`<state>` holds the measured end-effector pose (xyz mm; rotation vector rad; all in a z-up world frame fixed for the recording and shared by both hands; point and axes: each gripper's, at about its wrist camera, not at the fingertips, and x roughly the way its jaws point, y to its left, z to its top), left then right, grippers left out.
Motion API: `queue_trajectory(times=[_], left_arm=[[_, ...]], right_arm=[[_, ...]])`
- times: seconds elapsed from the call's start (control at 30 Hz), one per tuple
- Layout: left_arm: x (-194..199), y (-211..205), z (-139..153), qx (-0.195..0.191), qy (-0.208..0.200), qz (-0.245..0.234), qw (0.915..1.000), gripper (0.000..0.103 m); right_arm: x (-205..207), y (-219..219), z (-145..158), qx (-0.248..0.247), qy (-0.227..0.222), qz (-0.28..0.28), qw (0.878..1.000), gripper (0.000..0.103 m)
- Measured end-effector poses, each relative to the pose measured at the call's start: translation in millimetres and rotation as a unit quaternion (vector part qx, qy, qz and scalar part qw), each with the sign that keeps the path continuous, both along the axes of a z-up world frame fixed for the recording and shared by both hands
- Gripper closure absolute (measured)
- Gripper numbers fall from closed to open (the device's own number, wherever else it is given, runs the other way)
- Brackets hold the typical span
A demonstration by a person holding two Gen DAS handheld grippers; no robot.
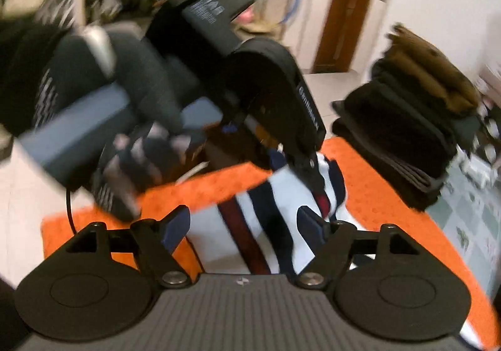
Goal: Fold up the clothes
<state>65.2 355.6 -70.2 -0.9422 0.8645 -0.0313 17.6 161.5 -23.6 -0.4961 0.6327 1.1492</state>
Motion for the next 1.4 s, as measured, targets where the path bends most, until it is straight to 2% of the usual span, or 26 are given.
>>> queue_trajectory(times=[0.13, 0.3, 0.47, 0.57, 0.77, 0.93, 1.1, 1.2, 1.33, 1.4], left_arm=[[16.6, -3.0, 9.8, -0.009, -0.008, -0.032, 0.9994, 0.086], [27.8, -14.1, 6.2, -0.060, -0.005, -0.060, 0.9964, 0.086], [42.4, -46.0, 6.6, -0.075, -0.007, -0.095, 0.9926, 0.086], [54.5, -70.1, 5.1, -0.084, -0.006, -0.107, 0.9906, 0.086], [82.8, -123.3, -2.5, -0.070, -0.013, -0.137, 0.9880, 0.086], [99.8, -153.9, -31.2, -0.060, 0.009, -0.148, 0.9871, 0.086], [111.1, -166.2, -50.9, -0.049, 0.005, -0.165, 0.9851, 0.085], [110.1, -161.8, -52.6, -0.064, -0.008, -0.165, 0.9842, 0.079], [104.1, -155.9, -48.2, -0.096, -0.033, -0.165, 0.9810, 0.056], [101.0, -153.5, -45.4, -0.113, -0.043, -0.163, 0.9792, 0.048]], right_arm=[[18.7, -11.1, 3.1, 0.015, 0.060, -0.043, 0.997, 0.018], [37.8, -41.2, 12.0, 0.066, 0.119, -0.070, 0.988, 0.018], [80.4, -85.8, 8.0, 0.125, 0.226, -0.140, 0.956, 0.019], [91.0, -116.3, 5.9, 0.136, 0.245, -0.173, 0.944, 0.019], [106.7, -179.4, -1.2, 0.153, 0.274, -0.238, 0.919, 0.019], [118.7, -209.3, -23.4, 0.149, 0.286, -0.295, 0.900, 0.020], [119.3, -231.8, -37.8, 0.153, 0.300, -0.329, 0.882, 0.020], [125.6, -231.3, -42.9, 0.153, 0.308, -0.336, 0.877, 0.020], [137.1, -215.8, -43.3, 0.139, 0.316, -0.325, 0.880, 0.019], [142.9, -208.1, -43.5, 0.131, 0.320, -0.320, 0.882, 0.019]])
